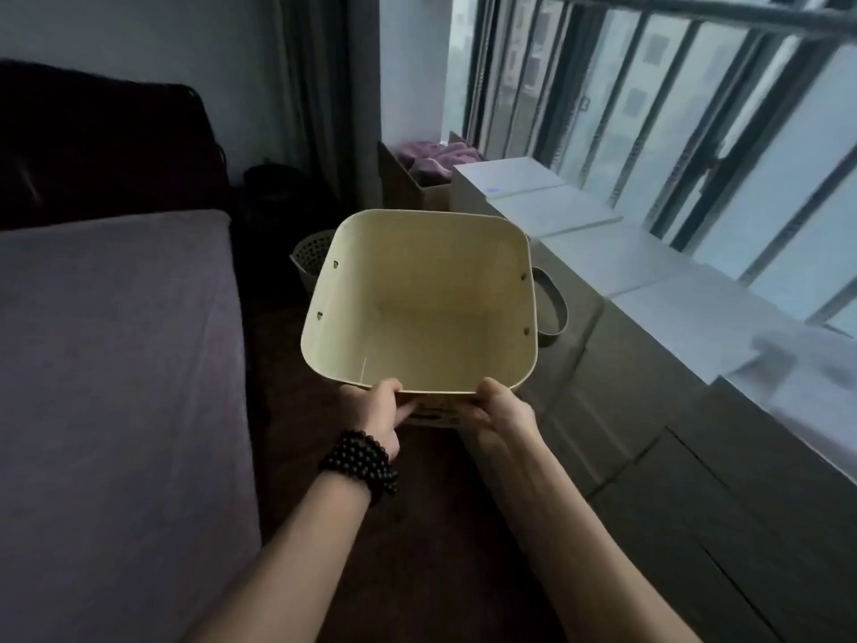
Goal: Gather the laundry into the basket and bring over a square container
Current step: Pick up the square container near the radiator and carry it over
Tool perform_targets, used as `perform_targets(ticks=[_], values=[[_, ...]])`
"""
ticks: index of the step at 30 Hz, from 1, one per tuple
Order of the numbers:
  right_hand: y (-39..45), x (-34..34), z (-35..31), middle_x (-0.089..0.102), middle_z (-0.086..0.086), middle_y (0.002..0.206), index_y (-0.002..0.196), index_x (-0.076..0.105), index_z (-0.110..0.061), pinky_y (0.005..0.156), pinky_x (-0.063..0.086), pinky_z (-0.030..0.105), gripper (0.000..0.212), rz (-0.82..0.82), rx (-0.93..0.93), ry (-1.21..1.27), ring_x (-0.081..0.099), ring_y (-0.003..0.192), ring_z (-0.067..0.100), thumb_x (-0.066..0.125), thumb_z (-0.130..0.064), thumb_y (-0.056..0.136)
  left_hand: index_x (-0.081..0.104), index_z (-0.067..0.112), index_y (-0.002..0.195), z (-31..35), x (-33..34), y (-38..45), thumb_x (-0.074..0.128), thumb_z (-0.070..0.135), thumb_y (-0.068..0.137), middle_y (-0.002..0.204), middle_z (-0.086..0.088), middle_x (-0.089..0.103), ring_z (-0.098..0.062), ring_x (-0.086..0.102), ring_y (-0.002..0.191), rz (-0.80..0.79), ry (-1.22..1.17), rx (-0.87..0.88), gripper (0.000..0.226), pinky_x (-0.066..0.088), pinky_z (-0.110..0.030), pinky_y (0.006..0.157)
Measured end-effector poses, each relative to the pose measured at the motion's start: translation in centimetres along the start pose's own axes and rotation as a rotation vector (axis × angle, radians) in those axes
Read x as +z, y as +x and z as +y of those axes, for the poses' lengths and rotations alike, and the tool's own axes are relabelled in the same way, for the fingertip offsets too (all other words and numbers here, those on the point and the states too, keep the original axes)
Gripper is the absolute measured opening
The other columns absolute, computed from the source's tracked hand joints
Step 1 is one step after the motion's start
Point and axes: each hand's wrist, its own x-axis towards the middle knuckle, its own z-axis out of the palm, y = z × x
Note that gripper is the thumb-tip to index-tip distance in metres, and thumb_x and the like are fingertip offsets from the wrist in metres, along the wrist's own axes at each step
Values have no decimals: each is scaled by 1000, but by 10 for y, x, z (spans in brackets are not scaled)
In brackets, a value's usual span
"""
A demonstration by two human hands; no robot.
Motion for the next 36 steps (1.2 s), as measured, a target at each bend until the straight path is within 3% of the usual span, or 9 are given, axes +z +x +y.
perform_targets(ticks=[2,7,13,17,23,26,29,33,36], values=[[38,28,-15,54,8,48,75,52,5,39,48,22,5,-32,42,-35,54,28,17,57,7,77,52,-1,113,9,23,29,50,-17,85,112,-17,57,-28,61,93,46,-37,-4,32,61,-28,48],[137,119,-33,54,10,51,71,48,2,26,36,14,17,-150,131,-137,48,20,13,56,7,85,46,9,76,44,70,124,44,-13,92,91,-8,50,-19,58,67,169,-89,-45,27,55,-43,93],[265,240,-34,53,13,66,96,54,10,28,36,14,15,-149,172,-183,48,23,13,62,6,84,45,6,73,78,118,284,38,-13,94,81,-8,48,-20,54,68,235,-148,-121,29,51,-41,97],[357,327,-41,65,23,89,122,54,19,40,52,25,39,-129,197,-240,65,59,31,58,4,87,46,4,75,108,158,394,37,-12,95,85,-10,51,-21,56,69,243,-198,-172,28,51,-42,98],[475,433,-37,67,29,123,126,58,12,89,60,46,40,-86,279,-290,72,102,39,57,3,88,47,-1,117,142,197,538,40,-20,89,124,-25,52,-42,61,111,359,-214,-186,35,55,-51,95],[511,462,-31,64,29,128,130,56,11,87,58,45,42,-74,304,-314,67,114,40,50,8,89,48,-1,120,147,203,585,39,-21,89,111,-22,56,-39,60,106,370,-217,-215,37,55,-50,94],[564,491,-20,61,29,132,133,54,9,79,59,49,45,-37,336,-325,66,111,40,45,12,89,48,2,93,145,214,643,39,-24,89,98,-22,57,-40,59,105,438,-225,-279,28,53,-52,97],[649,517,2,60,27,131,133,54,5,84,57,53,46,34,389,-374,63,100,38,42,14,90,41,-1,141,118,220,731,40,-31,84,136,-31,55,-47,56,125,440,-233,-381,65,49,-58,100],[724,531,33,58,24,122,123,57,3,96,52,58,41,81,421,-386,57,105,39,37,16,90,44,2,142,82,221,809,39,-31,85,141,-29,53,-46,52,130,466,-223,-466,66,44,-60,104]])
